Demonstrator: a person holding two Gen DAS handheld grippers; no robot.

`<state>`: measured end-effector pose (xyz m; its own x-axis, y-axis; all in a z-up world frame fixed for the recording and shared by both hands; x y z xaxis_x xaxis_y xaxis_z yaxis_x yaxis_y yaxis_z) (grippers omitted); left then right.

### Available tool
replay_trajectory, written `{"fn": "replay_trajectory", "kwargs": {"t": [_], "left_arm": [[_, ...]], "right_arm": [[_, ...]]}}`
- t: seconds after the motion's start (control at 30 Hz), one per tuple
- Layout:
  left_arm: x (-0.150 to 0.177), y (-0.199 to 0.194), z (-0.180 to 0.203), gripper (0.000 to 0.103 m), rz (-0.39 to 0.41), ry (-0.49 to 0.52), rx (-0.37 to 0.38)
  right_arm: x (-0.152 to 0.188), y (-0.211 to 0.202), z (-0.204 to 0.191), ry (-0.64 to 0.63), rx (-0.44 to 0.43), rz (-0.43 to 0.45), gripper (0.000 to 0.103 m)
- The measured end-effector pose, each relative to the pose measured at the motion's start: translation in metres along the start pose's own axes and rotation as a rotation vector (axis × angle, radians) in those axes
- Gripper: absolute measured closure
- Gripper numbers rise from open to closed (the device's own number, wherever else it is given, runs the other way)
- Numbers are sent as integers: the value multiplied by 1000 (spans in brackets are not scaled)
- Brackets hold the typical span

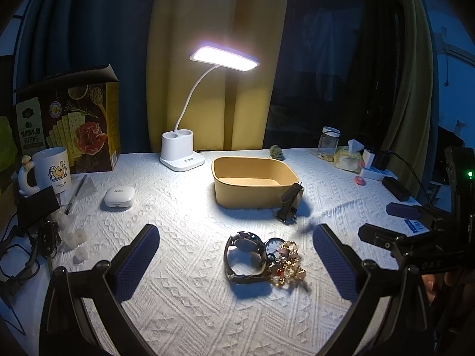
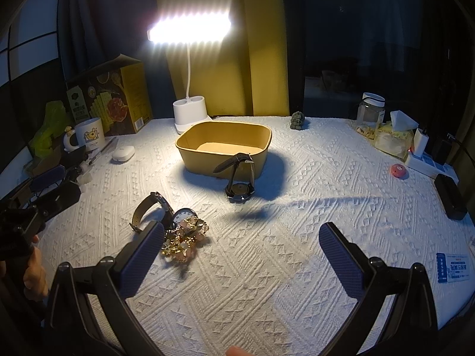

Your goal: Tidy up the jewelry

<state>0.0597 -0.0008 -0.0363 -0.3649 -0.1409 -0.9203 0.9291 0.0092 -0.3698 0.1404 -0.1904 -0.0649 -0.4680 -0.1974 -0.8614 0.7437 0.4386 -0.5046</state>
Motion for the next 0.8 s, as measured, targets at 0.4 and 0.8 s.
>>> {"fn": "replay_trajectory", "kwargs": {"t": [0.4, 0.8], "left_arm": [[0, -1, -1, 0, 1, -4, 1], [-1, -1, -1, 0, -1, -11, -1]], "right_arm": [[-1, -1, -1, -3, 0, -3, 0], [-1, -1, -1, -3, 0, -3, 0]]}}
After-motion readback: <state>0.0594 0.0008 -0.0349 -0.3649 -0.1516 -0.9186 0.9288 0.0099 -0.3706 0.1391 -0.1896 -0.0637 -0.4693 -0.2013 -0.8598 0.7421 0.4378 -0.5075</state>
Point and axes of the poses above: each gripper's, at about its wrist camera, not at the fingertips, and y roughly the way its jaws point, z to its right, x to its underside, the point moved 7 cm from there along y, roughly the way its jaws point, and after that the axes turned 7 degrees about z, right-handed, at the moved point
